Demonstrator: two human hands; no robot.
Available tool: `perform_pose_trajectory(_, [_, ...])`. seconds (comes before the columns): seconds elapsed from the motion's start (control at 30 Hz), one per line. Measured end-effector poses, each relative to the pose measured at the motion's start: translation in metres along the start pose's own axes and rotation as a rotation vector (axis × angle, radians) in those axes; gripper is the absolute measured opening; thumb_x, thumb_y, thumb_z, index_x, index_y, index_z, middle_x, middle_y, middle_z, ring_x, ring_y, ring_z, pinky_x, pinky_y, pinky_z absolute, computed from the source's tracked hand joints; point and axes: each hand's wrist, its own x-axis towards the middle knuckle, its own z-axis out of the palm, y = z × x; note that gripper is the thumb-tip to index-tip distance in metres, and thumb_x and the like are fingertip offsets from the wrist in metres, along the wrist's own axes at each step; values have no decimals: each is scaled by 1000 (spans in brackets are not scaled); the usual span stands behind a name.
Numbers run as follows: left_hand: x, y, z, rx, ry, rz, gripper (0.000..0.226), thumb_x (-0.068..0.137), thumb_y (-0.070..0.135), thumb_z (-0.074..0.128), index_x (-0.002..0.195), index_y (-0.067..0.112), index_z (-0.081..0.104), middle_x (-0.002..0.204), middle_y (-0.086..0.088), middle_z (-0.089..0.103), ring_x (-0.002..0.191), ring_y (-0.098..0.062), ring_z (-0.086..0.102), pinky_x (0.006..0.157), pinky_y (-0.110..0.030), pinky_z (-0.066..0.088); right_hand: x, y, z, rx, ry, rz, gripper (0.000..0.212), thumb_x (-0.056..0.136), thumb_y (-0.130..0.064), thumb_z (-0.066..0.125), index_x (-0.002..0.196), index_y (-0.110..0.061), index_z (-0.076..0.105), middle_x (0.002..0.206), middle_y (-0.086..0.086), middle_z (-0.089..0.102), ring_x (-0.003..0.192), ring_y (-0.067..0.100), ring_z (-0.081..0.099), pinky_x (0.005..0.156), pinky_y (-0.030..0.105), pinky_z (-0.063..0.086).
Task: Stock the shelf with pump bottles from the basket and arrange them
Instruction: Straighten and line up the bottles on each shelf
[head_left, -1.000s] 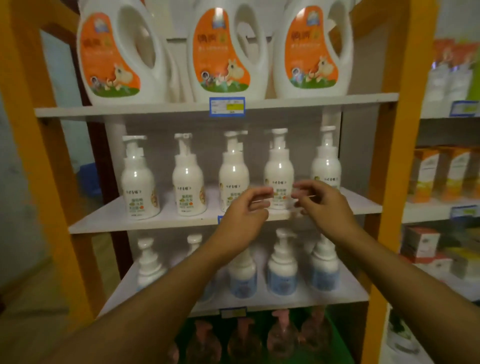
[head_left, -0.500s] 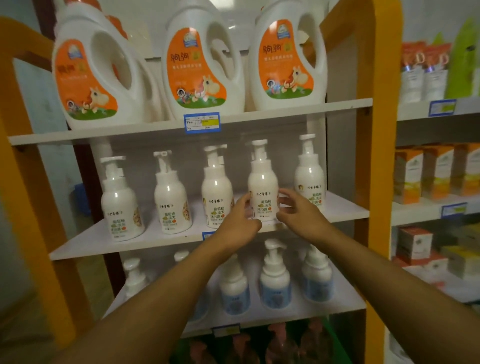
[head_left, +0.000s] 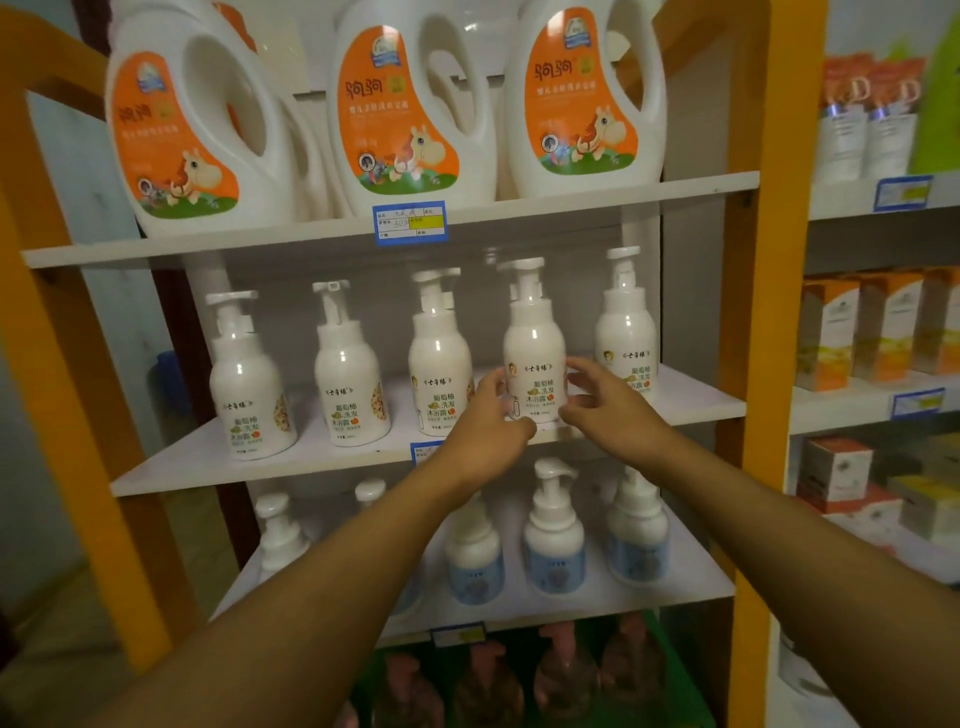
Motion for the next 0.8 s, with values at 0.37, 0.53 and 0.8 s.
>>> perform_pose_trajectory(0.37, [-47, -72, 22, -102, -58, -12, 30, 90, -4, 50, 110, 16, 58, 112, -1, 65, 98, -12, 62, 78, -11, 51, -65, 36, 9, 107, 150, -28, 18, 91, -15, 57, 106, -20, 66, 93, -8, 66, 84, 3, 61, 72, 14, 50])
perform_pose_trajectory(0.53, [-55, -123, 43, -70, -107, -257, 47, 93, 0, 50, 137, 14, 40, 143, -10, 43, 114, -19, 52, 78, -16, 51, -84, 91, 34, 57, 16, 149, 32, 92, -9, 54, 124, -14, 56, 115, 1, 61, 100, 14, 58, 86, 27, 50])
perform_pose_trajectory(0.8, [-50, -137, 66, -13, -199, -151, 45, 91, -6, 47, 124, 24, 41, 123, 1, 53, 123, -30, 50, 87, -23, 52, -86, 148, 72, 85, -111, 240, 52, 88, -7, 58, 133, -26, 40, 136, 0, 45, 105, 8, 46, 72, 13, 43])
